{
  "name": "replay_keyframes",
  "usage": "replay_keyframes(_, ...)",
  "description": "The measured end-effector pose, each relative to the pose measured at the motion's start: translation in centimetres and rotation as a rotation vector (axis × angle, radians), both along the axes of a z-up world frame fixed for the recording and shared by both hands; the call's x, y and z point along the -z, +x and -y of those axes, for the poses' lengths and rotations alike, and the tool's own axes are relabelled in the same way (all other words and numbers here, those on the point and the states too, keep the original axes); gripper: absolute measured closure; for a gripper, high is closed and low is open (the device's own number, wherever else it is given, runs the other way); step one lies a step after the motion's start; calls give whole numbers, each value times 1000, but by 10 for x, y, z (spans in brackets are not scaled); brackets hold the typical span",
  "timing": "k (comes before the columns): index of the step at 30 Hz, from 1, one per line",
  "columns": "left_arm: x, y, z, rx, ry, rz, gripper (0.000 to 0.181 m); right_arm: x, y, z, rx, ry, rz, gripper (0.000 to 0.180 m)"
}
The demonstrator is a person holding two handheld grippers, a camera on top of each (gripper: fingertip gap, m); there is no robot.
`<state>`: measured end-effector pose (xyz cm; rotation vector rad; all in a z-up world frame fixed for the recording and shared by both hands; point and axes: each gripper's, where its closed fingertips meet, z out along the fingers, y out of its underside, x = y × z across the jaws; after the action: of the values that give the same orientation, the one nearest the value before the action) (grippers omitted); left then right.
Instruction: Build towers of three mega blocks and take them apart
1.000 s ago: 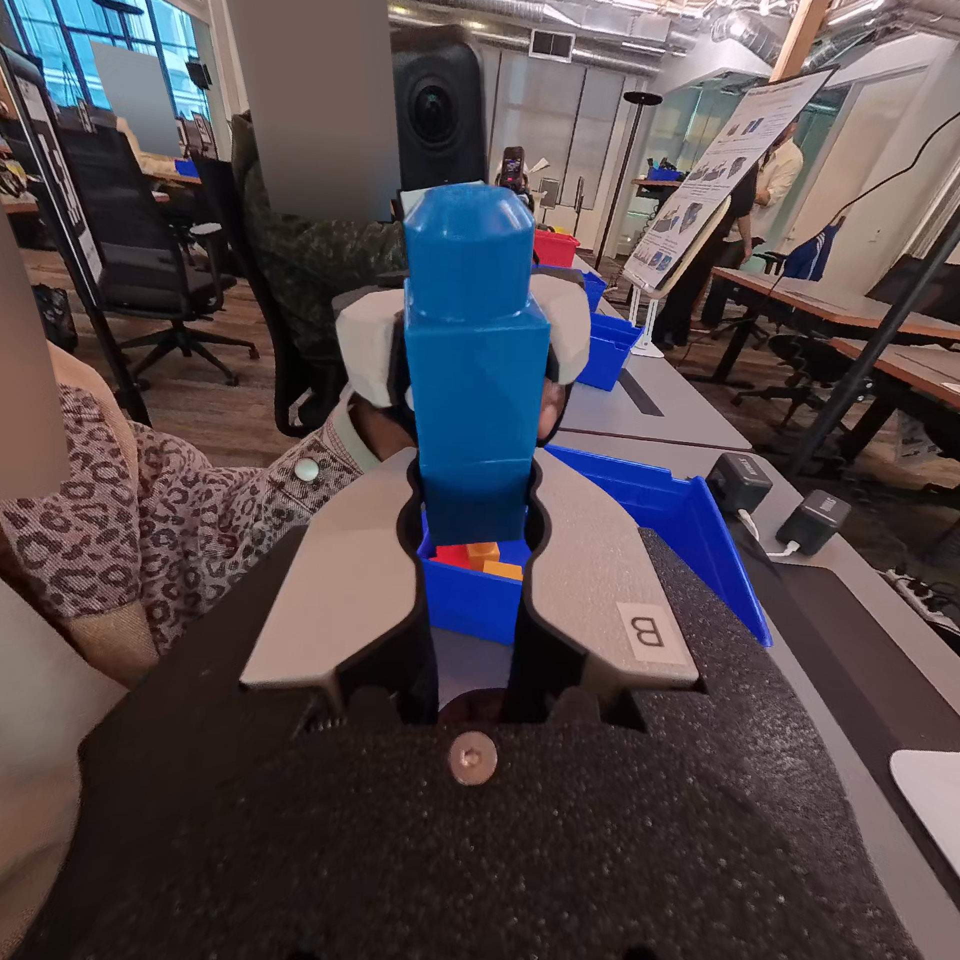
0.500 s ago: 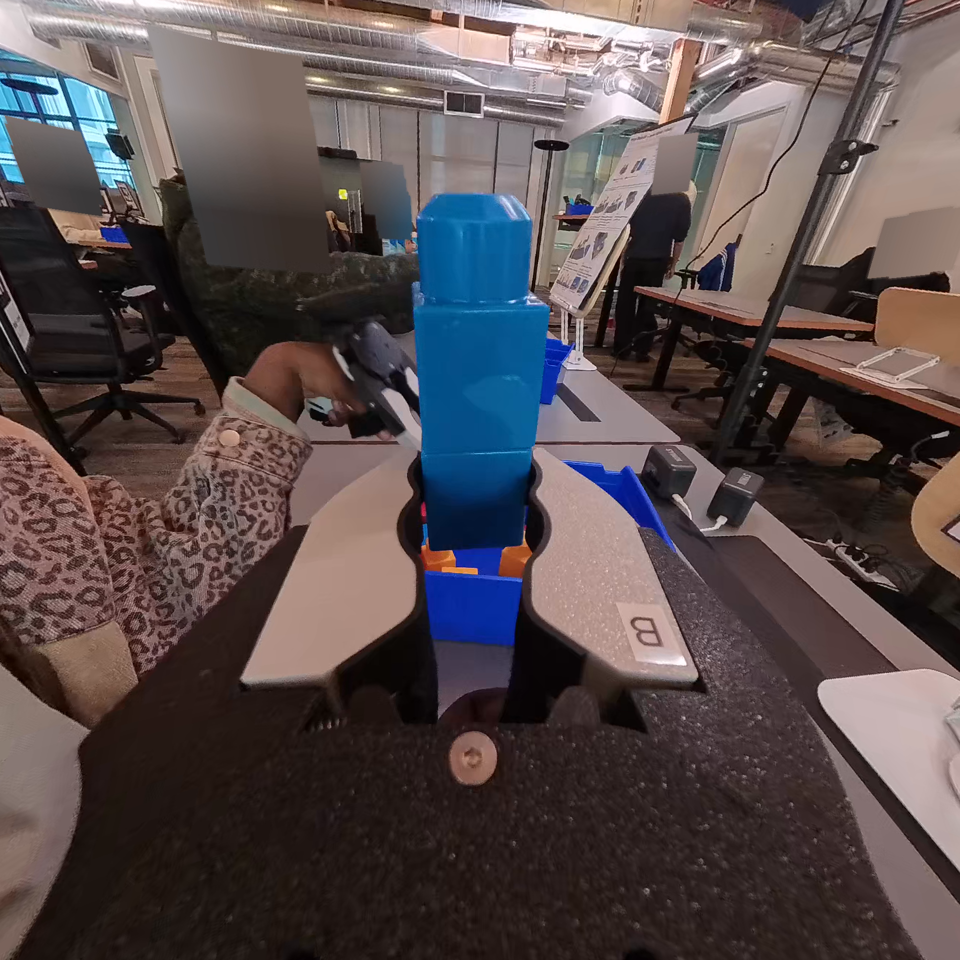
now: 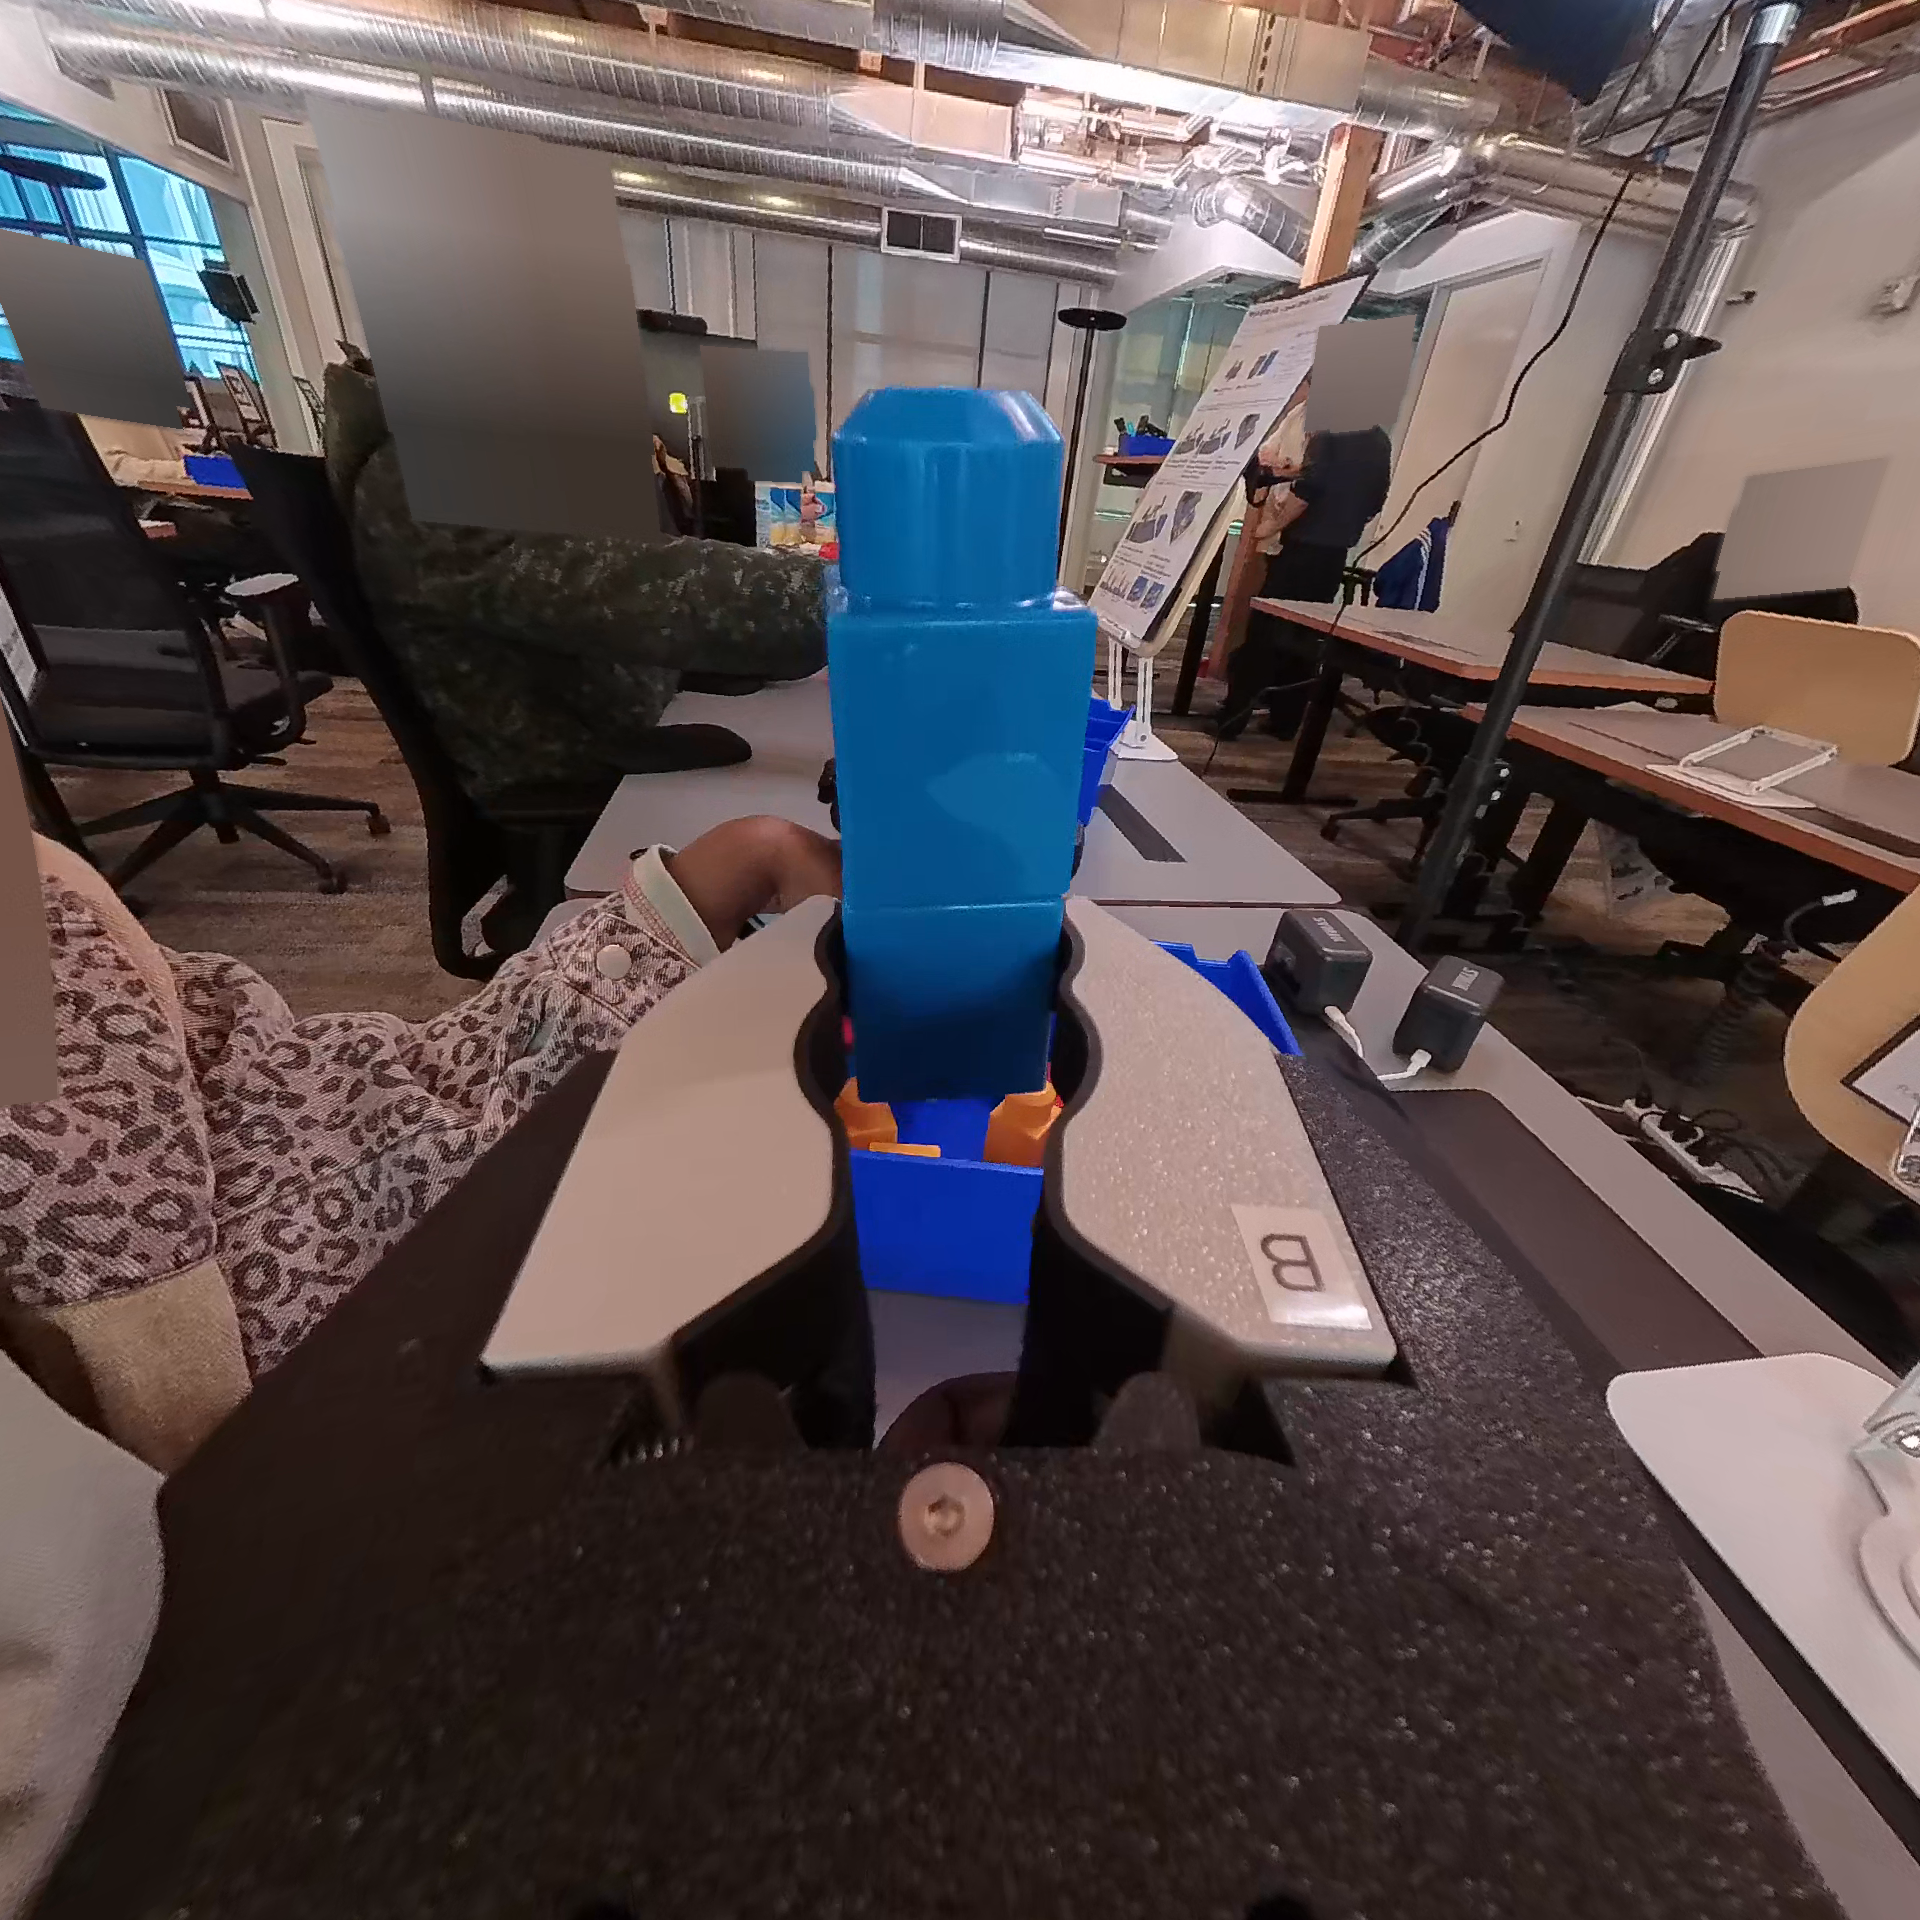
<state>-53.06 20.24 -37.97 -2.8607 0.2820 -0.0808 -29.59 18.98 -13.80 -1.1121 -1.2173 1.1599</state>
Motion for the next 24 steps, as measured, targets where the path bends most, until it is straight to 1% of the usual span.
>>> replay_keyframes(1, 0, 2, 3, 11, -17, -7, 143, 0, 1, -1, 2, -1, -3, 144)
replay_keyframes(2, -1, -5, 4, 7, -23, -71, 140, -1, 2, -2, 5, -4, -7, 144)
replay_keyframes(5, -12, -34, 11, -108, -27, -208, 135, -3, 4, -3, 8, -11, -21, 144)
replay_keyframes(7, -13, -43, 14, -137, -25, -236, 135, -4, 5, -3, 9, -9, -28, 144)
replay_keyframes(8, -9, -42, 15, -128, -41, -228, 136, -5, 5, -3, 10, -6, -29, 144)
replay_keyframes(11, -3, -45, 19, -117, -115, -291, 133, -6, 6, -3, 12, -2, -35, 144)
replay_keyframes(12, -1, -43, 20, -100, -139, -296, 137, -7, 7, -3, 13, -2, -38, 144)
replay_keyframes(13, 5, -37, 20, -73, -156, -269, 136, -8, 8, -3, 14, -1, -41, 144)
replay_keyframes(15, 7, -46, 17, -83, -169, -345, 135, -10, 11, -3, 18, -1, -52, 144)
replay_keyframes(16, 8, -45, 16, -87, -175, -343, 135, -12, 13, -3, 20, -1, -58, 144)
replay_keyframes(18, 8, -35, 12, -30, -149, -314, 146, -15, 16, -5, 26, -2, -72, 144)
replay_keyframes(19, 6, -22, 8, 21, -112, -260, 151, -16, 18, -5, 28, -1, -78, 144)
replay_keyframes(20, 3, -1, 7, 69, -88, -136, 156, -17, 20, -6, 29, -2, -81, 144)
replay_keyframes(21, -1, 11, 6, 95, -70, -78, 150, -17, 22, -6, 31, -2, -86, 144)
replay_keyframes(23, -14, -10, 1, 42, -18, -227, 144, -19, 25, -8, 36, -7, -98, 144)
replay_keyframes(24, -20, -16, 1, 0, -1, -253, 138, -20, 27, -9, 38, -10, -105, 144)
